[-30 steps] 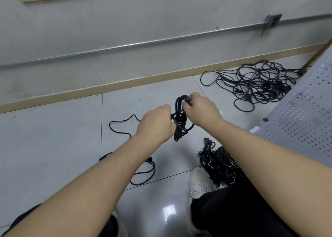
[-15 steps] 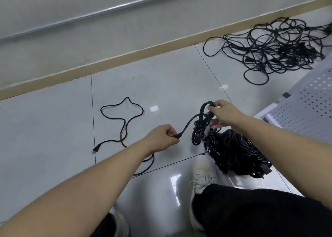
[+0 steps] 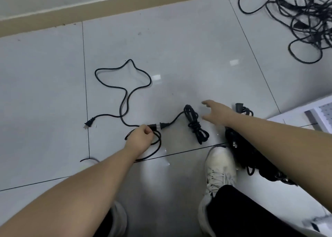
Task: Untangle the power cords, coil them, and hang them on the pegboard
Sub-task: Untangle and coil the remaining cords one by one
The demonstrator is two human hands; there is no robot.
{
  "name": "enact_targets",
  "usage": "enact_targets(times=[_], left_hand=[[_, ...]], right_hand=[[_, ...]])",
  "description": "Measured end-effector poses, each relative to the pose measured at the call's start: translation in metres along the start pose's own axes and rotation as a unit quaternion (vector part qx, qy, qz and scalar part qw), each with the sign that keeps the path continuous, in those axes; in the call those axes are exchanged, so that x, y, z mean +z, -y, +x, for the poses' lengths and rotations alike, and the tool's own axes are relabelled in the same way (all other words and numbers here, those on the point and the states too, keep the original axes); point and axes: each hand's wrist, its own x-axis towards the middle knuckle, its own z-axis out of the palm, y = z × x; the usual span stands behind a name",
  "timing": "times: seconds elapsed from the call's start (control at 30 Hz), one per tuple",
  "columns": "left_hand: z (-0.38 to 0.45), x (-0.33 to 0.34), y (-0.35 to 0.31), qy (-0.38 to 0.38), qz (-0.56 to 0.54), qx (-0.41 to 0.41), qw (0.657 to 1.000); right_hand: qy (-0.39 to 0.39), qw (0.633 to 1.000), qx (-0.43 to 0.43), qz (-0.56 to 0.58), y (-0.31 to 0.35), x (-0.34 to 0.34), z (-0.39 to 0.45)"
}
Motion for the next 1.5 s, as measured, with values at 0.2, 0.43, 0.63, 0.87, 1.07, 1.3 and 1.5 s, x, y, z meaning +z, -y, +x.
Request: enact_targets(times=[0.2, 0.43, 0.63, 0.87, 1.07, 1.3, 1.5], left_hand=[[0.021, -0.016, 0.041, -0.114, 0.064, -0.016, 0.991], [0.049, -0.026, 0.068, -0.091, 0.081, 0.024, 0.992], [0.062, -0.029, 0.079, -0.003, 0.180, 0.129, 0.975], [0.041, -0.062, 0.076, -0.053, -0.022, 0.039, 0.998], [-0.019, -0.145, 0.012, 0.003, -0.215, 0.098, 0.972], [-0.138, -0.211, -0.071, -0.066, -0.147, 0.229, 0.960], [-0.235, -0.225, -0.098, -0.098, -0.060, 0.308, 0.945]], right_hand=[[-0.057, 0.991, -0.103, -0.059, 0.053, 0.030, 0.011], [0.075, 0.966, -0.180, -0.172, 0.116, 0.076, 0.032], [0.103, 0.949, -0.173, -0.242, 0.151, 0.123, 0.067], [0.057, 0.984, -0.126, -0.115, 0.158, 0.113, 0.054], [0.037, 0.995, -0.090, -0.040, 0.161, 0.031, -0.009], [-0.051, 0.945, -0.275, 0.171, 0.208, -0.042, -0.139], [-0.217, 0.918, -0.324, -0.070, 0.222, -0.066, -0.227]])
